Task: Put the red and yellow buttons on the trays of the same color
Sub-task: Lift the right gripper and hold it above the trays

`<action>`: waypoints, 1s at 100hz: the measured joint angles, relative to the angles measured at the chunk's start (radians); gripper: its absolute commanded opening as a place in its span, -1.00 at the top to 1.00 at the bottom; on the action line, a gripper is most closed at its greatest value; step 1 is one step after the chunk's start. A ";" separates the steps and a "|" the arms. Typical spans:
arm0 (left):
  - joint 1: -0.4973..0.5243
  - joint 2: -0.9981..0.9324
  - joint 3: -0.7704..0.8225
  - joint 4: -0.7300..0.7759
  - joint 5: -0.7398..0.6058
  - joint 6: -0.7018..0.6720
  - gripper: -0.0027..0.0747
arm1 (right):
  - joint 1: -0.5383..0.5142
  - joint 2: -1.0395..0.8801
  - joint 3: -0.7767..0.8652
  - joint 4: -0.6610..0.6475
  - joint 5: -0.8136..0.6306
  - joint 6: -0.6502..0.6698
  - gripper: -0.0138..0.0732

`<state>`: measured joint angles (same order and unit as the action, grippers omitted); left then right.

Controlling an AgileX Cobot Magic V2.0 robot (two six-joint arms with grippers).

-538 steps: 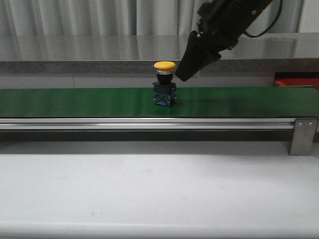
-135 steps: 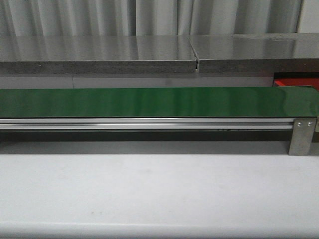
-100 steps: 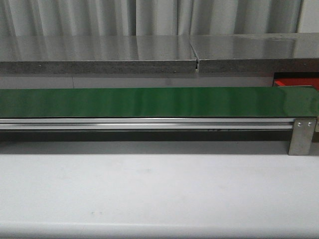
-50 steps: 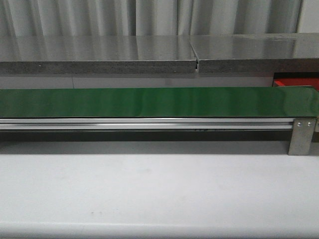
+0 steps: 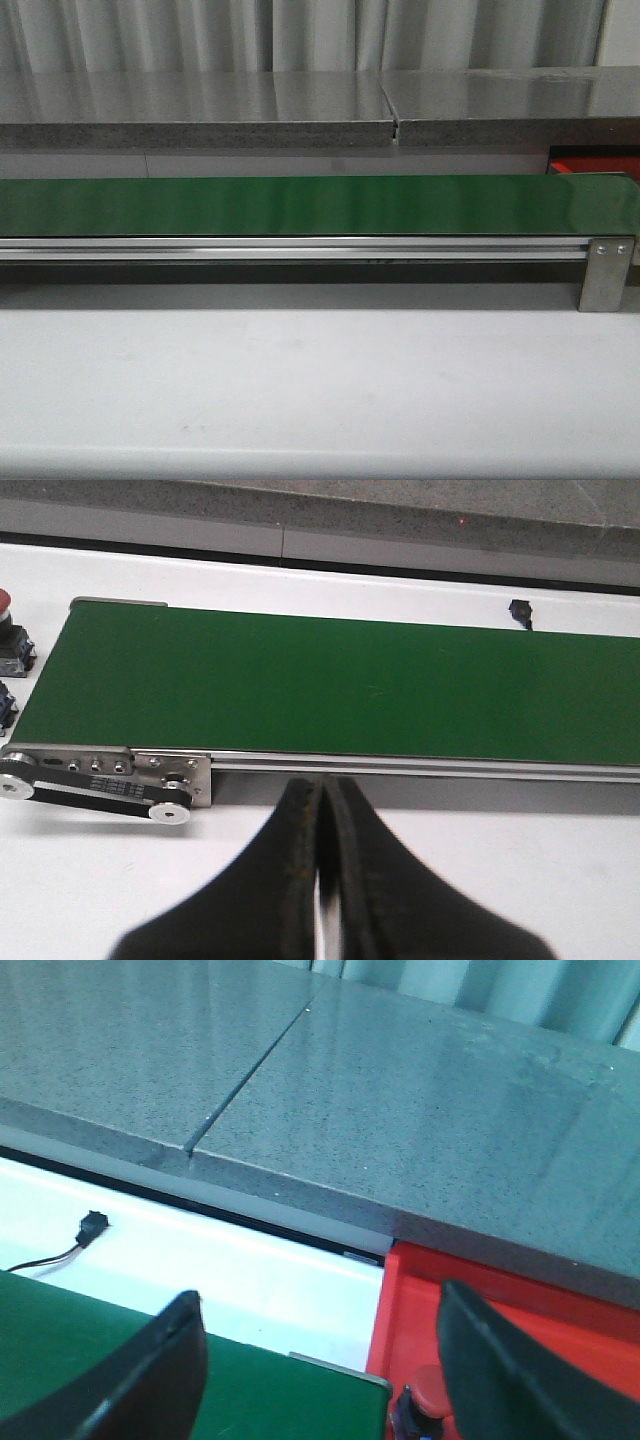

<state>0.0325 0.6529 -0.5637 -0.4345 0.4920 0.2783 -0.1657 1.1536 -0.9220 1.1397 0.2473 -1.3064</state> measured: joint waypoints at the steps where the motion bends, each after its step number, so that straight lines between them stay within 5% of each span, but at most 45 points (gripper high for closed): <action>1: 0.000 0.000 0.000 0.000 0.000 0.000 0.98 | 0.009 -0.006 0.005 0.000 -0.003 0.000 -0.44; 57: 0.000 0.000 0.000 0.000 0.000 0.000 0.98 | 0.077 -0.448 0.412 0.082 -0.123 0.008 -0.40; 86: 0.000 0.000 0.000 0.000 0.000 0.000 0.98 | 0.077 -0.502 0.451 0.080 -0.055 0.008 0.67; 100: 0.000 0.000 0.000 0.000 0.000 0.000 0.98 | 0.077 -0.502 0.451 0.080 -0.036 0.008 0.95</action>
<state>0.0325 0.6529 -0.5637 -0.4345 0.4920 0.2783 -0.0890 0.6514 -0.4706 1.2198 0.2117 -1.2986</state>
